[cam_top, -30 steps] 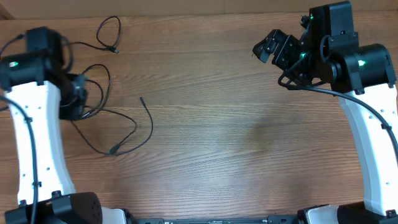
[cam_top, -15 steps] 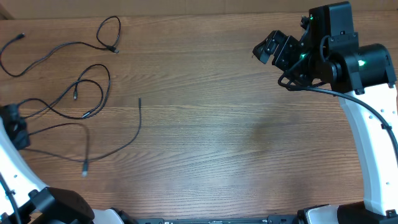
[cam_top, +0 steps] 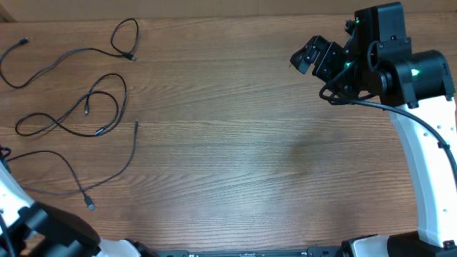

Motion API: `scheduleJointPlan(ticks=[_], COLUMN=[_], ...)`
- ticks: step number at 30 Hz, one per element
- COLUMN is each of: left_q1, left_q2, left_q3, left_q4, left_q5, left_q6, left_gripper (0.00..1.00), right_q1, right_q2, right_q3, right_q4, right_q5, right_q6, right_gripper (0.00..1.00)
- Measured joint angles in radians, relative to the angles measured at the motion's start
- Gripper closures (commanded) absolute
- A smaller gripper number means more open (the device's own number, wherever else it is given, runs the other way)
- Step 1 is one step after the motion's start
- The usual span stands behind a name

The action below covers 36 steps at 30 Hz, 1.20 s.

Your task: Untangle cables

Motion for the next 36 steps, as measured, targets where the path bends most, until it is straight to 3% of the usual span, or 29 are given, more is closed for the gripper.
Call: scheduleJointPlan(ticks=[10, 17, 19, 21, 23, 28, 36], left_q1=[0.013, 0.031, 0.031, 0.032, 0.032, 0.032, 0.019], left_q2=[0.222, 0.277, 0.277, 0.278, 0.281, 0.297, 0.301], left_q3=[-0.005, -0.012, -0.012, -0.012, -0.011, -0.011, -0.010], left_q4=[0.143, 0.375, 0.391, 0.407, 0.407, 0.407, 0.406], left_q5=[-0.186, -0.247, -0.252, -0.257, -0.261, -0.267, -0.269], left_q6=[0.034, 0.295, 0.326, 0.352, 0.376, 0.421, 0.497], left_gripper=[0.96, 0.93, 0.74, 0.41, 0.21, 0.36, 0.50], right_q1=[0.000, 0.000, 0.000, 0.000, 0.000, 0.000, 0.000], right_q2=[0.000, 0.000, 0.000, 0.000, 0.000, 0.000, 0.000], right_q3=[0.000, 0.000, 0.000, 0.000, 0.000, 0.000, 0.000], right_q4=[-0.013, -0.016, -0.016, -0.016, -0.017, -0.018, -0.018], right_q5=[0.000, 0.000, 0.000, 0.000, 0.000, 0.000, 0.000], right_q6=[0.000, 0.000, 0.000, 0.000, 0.000, 0.000, 0.000], right_gripper=[0.00, 0.00, 0.00, 0.00, 0.00, 0.00, 0.00])
